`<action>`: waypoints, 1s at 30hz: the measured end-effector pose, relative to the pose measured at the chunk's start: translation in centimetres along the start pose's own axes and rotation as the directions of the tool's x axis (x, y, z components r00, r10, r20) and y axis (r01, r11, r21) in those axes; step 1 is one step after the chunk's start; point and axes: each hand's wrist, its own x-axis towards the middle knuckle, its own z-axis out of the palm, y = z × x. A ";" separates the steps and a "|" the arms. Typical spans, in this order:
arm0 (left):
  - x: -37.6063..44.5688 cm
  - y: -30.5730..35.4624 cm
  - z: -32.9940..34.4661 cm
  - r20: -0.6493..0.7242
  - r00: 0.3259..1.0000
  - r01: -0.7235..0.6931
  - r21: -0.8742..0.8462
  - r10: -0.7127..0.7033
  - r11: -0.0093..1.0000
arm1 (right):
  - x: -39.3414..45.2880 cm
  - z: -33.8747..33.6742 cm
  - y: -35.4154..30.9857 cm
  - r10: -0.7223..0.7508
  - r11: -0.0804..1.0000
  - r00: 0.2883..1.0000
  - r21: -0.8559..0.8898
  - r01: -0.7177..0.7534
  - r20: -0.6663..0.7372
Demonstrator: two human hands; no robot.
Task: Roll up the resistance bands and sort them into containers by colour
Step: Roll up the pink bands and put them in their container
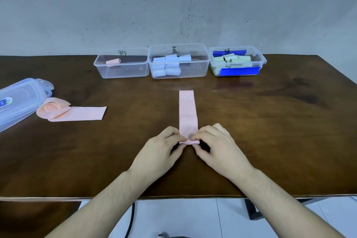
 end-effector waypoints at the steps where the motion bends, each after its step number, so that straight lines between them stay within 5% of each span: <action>1: 0.0 0.0 -0.1 0.011 1.000 0.003 0.000 -0.003 1.000 | 0.1 0.1 0.0 0.004 1.000 1.000 0.004 -0.004 -0.006; 30: 1.8 -1.4 -0.5 0.044 0.997 -0.067 -0.003 0.067 0.998 | 1.3 0.4 0.5 0.010 1.000 1.000 0.026 -0.009 -0.014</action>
